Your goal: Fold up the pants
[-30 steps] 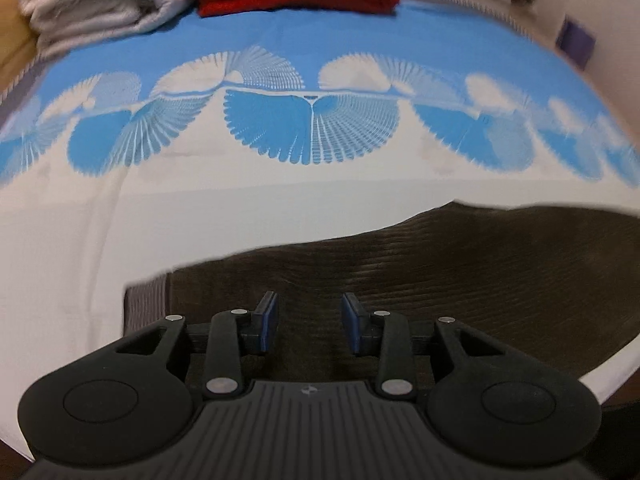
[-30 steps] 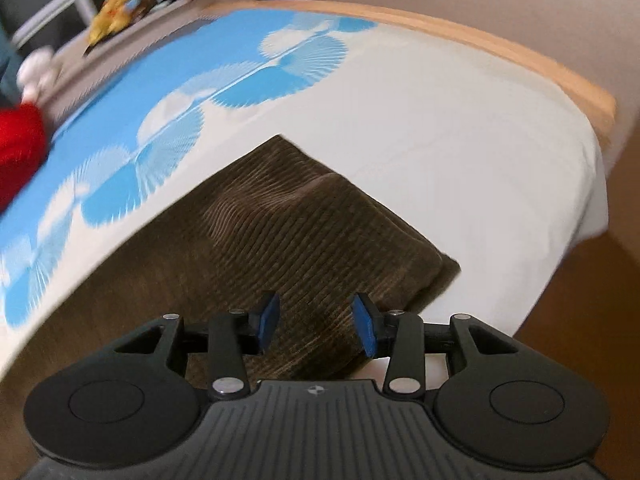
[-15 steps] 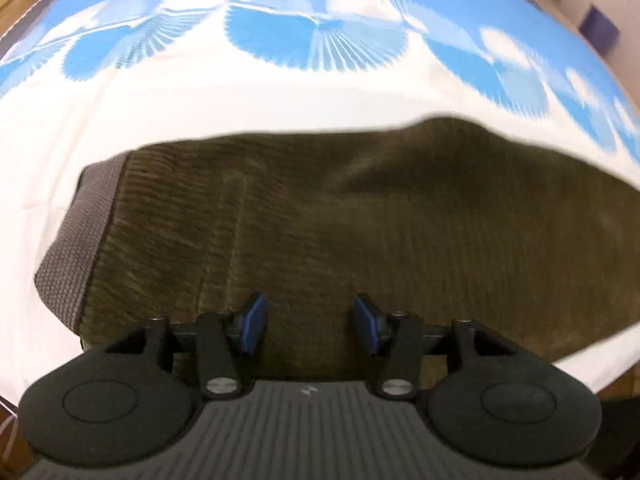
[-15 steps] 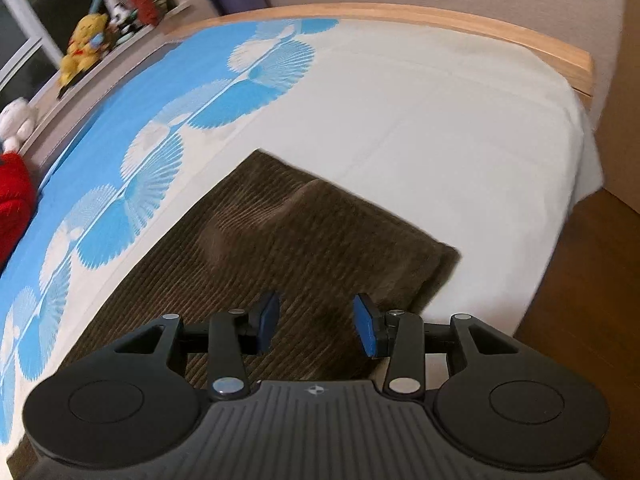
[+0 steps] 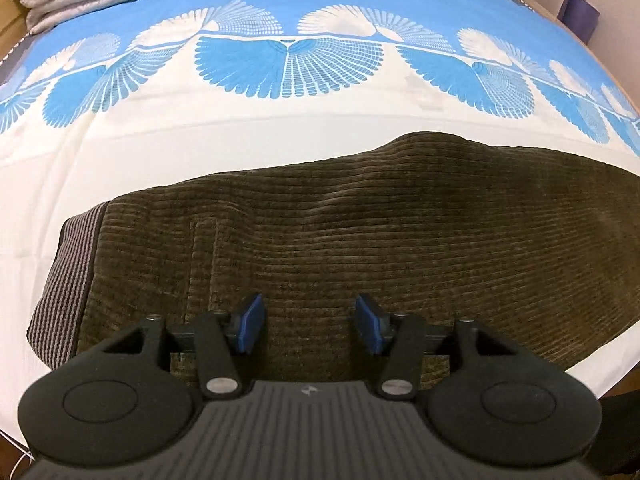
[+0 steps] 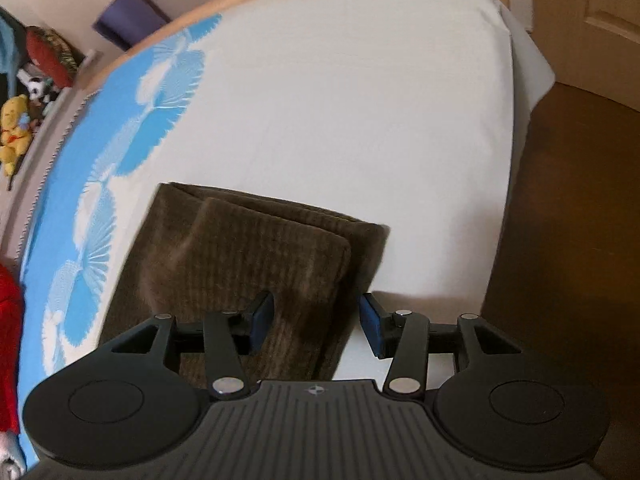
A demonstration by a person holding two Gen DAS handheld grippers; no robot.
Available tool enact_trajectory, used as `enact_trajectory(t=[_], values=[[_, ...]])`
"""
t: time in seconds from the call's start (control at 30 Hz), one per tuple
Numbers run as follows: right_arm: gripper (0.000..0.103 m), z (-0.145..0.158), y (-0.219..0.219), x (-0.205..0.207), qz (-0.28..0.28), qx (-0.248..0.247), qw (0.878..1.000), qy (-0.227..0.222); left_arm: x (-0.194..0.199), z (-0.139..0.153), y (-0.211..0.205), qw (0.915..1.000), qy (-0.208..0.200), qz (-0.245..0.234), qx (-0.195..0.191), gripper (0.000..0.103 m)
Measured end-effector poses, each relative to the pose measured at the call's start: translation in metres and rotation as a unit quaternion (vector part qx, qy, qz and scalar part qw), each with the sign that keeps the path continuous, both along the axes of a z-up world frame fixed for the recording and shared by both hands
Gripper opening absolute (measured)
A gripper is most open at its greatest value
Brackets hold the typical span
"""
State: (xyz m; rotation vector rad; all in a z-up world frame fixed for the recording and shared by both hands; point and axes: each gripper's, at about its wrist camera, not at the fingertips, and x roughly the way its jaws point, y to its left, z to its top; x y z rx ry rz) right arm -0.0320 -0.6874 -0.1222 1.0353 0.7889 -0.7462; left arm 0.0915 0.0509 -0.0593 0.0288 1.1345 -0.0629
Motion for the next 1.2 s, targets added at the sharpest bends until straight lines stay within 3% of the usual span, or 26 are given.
enact_trajectory(t=[0.13, 0.23, 0.33, 0.5, 0.6, 0.77, 0.83, 0.9, 1.07, 1.13, 1.2], values=[[0.05, -0.001, 0.001, 0.007, -0.01, -0.007, 1.0, 0.001, 0.0, 0.0, 0.001, 1.0, -0.001, -0.001, 0.002, 0.056], [0.03, 0.002, 0.006, 0.015, 0.002, -0.03, 0.999, 0.017, 0.001, 0.001, 0.002, 1.0, -0.002, 0.002, 0.005, 0.056], [0.022, 0.005, 0.007, 0.018, -0.001, -0.042, 0.999, 0.023, 0.0, 0.0, 0.003, 1.0, 0.0, 0.004, 0.007, 0.056], [0.022, 0.008, 0.01, 0.018, -0.002, -0.051, 0.998, 0.027, -0.003, 0.001, 0.006, 1.0, 0.0, 0.002, 0.007, 0.058], [0.036, 0.002, 0.01, 0.017, 0.0, -0.027, 0.999, 0.038, -0.005, 0.002, 0.007, 1.0, 0.0, 0.001, 0.006, 0.058], [0.041, 0.003, 0.017, 0.021, 0.031, -0.038, 0.998, 0.043, -0.007, 0.003, 0.008, 1.0, -0.001, 0.0, 0.005, 0.058], [0.029, 0.004, 0.018, 0.023, 0.04, -0.048, 0.997, 0.045, -0.008, 0.004, 0.008, 1.0, -0.002, -0.002, 0.005, 0.058], [0.018, 0.007, 0.018, 0.021, 0.037, -0.048, 0.998, 0.036, -0.008, 0.004, 0.008, 1.0, -0.002, -0.002, 0.005, 0.058], [0.015, 0.043, 0.033, 0.019, 0.016, -0.077, 0.997, -0.021, -0.008, 0.011, 0.01, 0.9999, -0.011, 0.002, -0.006, 0.058], [0.015, 0.076, 0.059, 0.026, 0.04, -0.134, 0.988, -0.061, -0.01, 0.014, 0.011, 0.9999, -0.014, 0.0, -0.009, 0.058], [0.014, 0.112, 0.099, 0.035, 0.084, -0.205, 0.97, -0.105, -0.012, 0.015, 0.011, 0.9998, -0.016, -0.004, -0.01, 0.058]])
